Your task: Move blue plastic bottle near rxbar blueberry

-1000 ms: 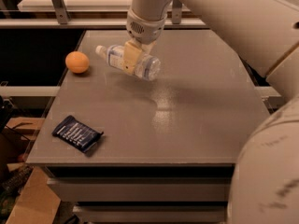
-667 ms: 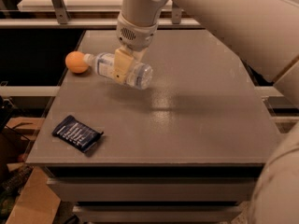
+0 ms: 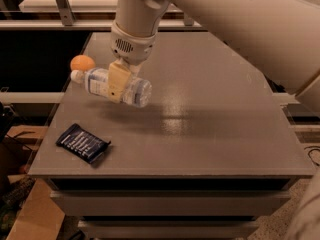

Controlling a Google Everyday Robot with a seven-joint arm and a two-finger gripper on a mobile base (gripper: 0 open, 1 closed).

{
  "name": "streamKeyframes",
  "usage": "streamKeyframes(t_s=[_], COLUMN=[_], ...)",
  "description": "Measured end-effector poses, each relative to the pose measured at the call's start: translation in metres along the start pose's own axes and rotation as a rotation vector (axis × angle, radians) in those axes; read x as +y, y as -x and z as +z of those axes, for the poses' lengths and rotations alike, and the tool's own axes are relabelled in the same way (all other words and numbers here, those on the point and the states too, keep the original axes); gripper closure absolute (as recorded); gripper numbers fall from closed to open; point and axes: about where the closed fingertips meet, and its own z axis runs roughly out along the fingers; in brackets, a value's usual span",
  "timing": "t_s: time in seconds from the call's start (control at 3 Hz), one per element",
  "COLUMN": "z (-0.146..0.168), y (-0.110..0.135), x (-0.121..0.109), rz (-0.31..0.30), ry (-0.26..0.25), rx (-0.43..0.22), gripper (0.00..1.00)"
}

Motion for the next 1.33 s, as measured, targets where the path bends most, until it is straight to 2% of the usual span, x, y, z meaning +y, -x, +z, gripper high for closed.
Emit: streamKeyframes(t_s=[1.0, 1.33], z=[0.036, 0.043], y=[-0.021, -0.017], x=[0.038, 0.051], rz=[0.025, 0.011], ry=[0.041, 0.055], rx=[0.048, 0.047], gripper=[1.00, 1.00])
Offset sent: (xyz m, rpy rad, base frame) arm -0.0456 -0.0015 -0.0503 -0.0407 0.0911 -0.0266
